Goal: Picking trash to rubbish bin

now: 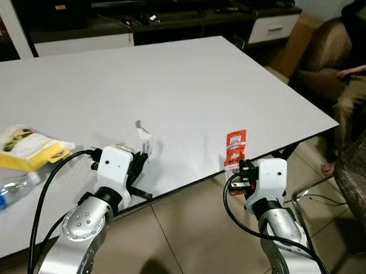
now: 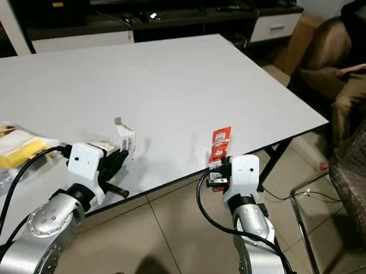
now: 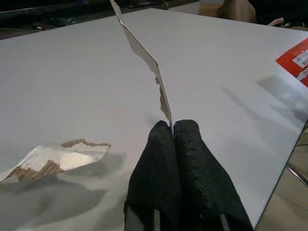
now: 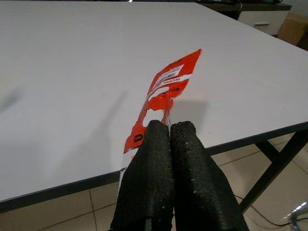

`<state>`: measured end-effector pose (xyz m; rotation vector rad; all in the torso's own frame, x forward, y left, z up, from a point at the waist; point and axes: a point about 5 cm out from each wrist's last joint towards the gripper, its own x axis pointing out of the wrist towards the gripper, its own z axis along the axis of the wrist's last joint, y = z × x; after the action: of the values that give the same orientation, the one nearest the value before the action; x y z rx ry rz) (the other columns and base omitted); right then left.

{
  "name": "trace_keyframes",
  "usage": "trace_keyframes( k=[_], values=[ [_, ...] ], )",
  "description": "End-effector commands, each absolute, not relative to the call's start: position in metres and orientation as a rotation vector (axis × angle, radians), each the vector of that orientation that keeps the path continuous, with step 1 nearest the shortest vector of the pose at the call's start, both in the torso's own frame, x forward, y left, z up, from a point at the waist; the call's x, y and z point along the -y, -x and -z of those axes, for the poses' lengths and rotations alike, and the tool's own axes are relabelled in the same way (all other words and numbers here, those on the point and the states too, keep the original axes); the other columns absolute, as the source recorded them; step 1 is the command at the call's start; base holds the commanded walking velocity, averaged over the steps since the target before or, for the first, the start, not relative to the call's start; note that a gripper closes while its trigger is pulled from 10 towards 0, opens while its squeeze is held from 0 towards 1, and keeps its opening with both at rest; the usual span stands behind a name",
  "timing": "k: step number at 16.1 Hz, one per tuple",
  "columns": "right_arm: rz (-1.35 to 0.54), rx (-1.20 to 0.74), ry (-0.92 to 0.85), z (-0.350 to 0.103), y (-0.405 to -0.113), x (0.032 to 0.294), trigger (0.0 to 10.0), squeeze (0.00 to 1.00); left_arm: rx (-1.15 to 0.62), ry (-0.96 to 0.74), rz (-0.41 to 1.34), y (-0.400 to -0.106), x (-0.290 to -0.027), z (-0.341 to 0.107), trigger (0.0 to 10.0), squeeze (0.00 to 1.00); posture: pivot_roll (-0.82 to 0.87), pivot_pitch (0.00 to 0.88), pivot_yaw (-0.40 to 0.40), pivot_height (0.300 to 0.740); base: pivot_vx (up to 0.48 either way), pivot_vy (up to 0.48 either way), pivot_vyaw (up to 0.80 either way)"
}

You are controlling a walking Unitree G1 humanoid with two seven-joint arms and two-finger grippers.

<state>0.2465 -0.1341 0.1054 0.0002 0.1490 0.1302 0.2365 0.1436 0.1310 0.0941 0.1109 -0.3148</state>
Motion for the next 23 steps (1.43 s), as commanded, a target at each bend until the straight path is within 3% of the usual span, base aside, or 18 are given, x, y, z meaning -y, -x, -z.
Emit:
trace_keyframes(
  k=[1,10,23],
  values=[
    [-0.124,-0.171,-0.005,-0.103,-0.244,0.138,10.0,0.0,-0.119,-0.1,0.324,-0.236,-0.142,-0.131,10.0,0.0,-0.01,0.08,-0.045,0.74,0.0,0.0,0.0],
    [-0.201,-0.192,0.054,-0.102,-0.246,0.133,10.0,0.0,-0.127,-0.106,0.317,-0.233,-0.143,-0.129,10.0,0.0,0.0,0.07,-0.057,0.74,-0.166,0.0,0.0],
    [-0.255,-0.198,0.071,-0.099,-0.246,0.126,10.0,0.0,-0.133,-0.126,0.31,-0.229,-0.149,-0.132,10.0,0.0,0.03,0.075,-0.056,0.74,-0.252,0.0,0.8]
  ],
)
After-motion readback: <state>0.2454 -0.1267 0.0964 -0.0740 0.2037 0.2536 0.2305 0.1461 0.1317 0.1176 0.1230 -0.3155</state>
